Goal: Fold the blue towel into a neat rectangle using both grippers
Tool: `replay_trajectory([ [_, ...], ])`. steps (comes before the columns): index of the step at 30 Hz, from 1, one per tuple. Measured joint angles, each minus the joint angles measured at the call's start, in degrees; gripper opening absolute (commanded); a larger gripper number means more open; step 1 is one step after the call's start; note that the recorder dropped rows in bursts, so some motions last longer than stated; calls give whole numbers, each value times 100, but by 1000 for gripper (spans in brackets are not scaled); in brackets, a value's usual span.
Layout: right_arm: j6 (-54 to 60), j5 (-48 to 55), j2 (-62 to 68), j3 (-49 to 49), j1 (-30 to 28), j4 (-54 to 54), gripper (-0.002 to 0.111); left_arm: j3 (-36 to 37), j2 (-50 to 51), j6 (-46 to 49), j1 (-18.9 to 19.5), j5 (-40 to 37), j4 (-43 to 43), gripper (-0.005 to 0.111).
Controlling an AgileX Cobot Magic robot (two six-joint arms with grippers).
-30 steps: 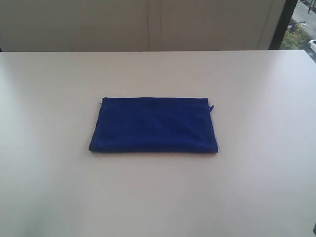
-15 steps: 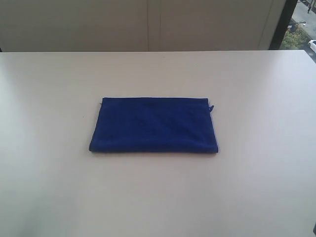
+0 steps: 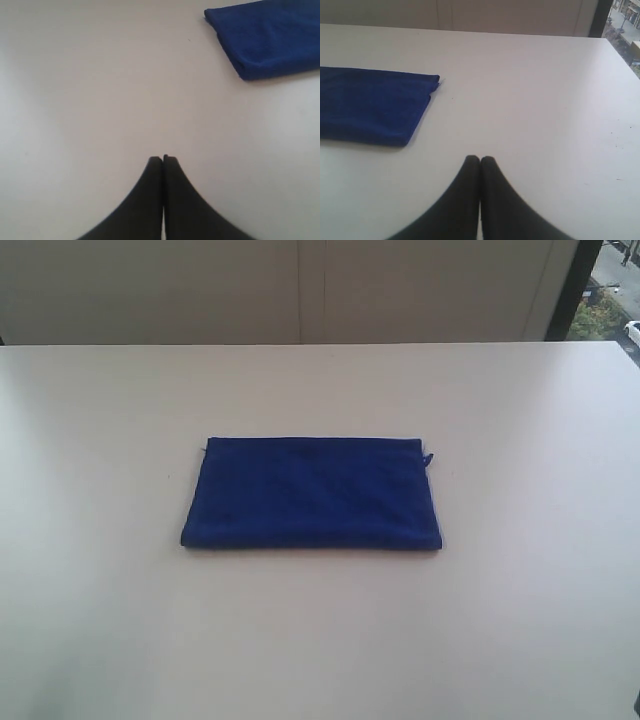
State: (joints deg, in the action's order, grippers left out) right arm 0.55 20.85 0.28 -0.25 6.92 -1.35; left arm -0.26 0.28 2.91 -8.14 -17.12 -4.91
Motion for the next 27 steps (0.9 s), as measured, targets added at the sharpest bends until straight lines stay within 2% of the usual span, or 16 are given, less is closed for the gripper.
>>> replay_trajectory([
  [13, 0, 0, 0, 0, 0, 0, 0, 0, 0, -86, 39, -10, 9, 0],
  [21, 0, 0, 0, 0, 0, 0, 0, 0, 0, -86, 479, -10, 9, 0],
  [27, 0, 0, 0, 0, 0, 0, 0, 0, 0, -86, 665, -10, 9, 0],
])
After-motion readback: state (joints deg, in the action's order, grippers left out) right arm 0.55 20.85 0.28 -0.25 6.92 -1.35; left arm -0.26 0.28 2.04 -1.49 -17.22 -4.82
